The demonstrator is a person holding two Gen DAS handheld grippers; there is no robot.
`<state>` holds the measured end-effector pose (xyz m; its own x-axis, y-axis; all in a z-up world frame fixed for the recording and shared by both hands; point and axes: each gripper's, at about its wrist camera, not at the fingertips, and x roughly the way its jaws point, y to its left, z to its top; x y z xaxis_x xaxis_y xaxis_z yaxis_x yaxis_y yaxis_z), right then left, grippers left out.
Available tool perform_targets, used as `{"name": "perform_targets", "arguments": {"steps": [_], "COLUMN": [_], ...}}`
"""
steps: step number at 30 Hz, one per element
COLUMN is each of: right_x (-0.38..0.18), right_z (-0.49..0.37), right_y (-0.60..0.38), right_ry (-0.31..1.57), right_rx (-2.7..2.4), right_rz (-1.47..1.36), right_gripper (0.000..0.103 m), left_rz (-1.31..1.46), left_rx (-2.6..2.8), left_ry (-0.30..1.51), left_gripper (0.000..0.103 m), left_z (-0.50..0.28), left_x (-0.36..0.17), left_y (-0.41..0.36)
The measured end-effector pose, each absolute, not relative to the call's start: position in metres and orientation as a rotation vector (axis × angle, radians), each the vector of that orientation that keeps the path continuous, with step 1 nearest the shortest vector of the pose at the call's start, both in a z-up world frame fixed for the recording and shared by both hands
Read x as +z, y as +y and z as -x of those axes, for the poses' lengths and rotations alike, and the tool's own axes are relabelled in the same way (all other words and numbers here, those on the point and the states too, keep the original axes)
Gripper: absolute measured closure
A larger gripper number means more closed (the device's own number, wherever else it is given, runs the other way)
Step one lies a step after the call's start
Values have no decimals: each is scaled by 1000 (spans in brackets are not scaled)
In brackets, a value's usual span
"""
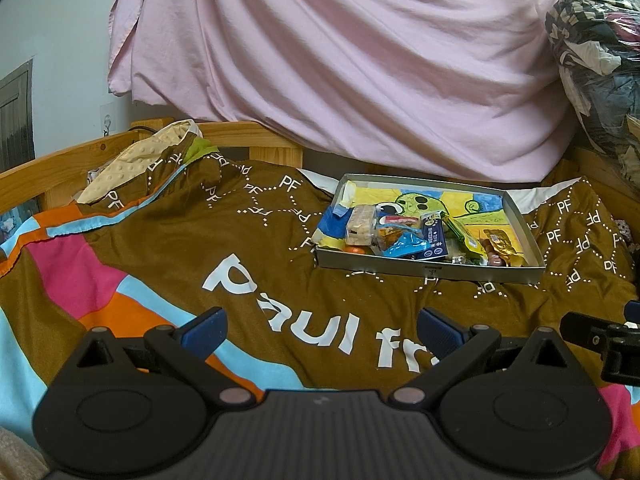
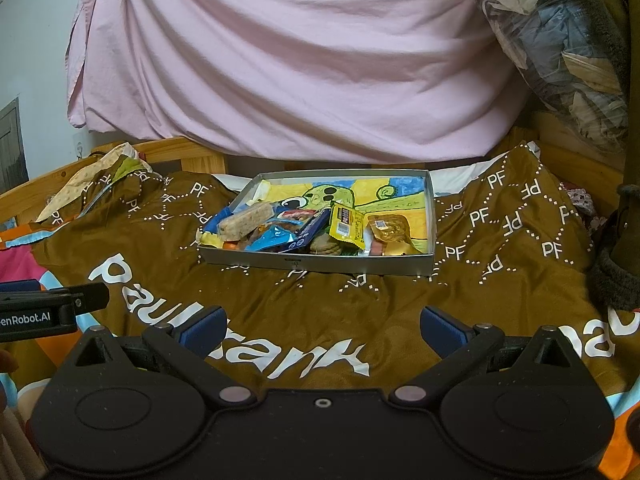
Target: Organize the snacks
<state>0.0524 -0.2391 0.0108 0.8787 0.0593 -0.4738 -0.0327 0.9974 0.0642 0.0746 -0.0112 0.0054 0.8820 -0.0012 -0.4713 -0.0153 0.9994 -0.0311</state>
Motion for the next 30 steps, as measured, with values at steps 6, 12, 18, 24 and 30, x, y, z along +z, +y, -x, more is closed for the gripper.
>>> {"name": "perform_targets", "arguments": {"steps": [6, 12, 18, 24, 30], "right_x": [11, 10, 10, 10, 10], "right_z": [-53, -53, -52, -52, -52], "right_y": [-239, -239, -238, -238, -238], "right_ry": [496, 497, 500, 500, 500], "right_rx": [49, 49, 51, 51, 50], "right_rz": [-54, -53, -51, -51, -51], "right_gripper": [1, 1, 1, 1, 1], "left_rz": [35, 33, 19, 15, 9], "left_rx": [5, 9, 11, 16, 17], "left_ry": [492, 495, 526, 526, 529], "left_gripper": [0, 0, 0, 0, 0], "left_z": [-74, -74, -76, -76, -77], "left_x": [6, 6, 6, 6, 5], "left_y": [-12, -12, -15, -15, -14]}}
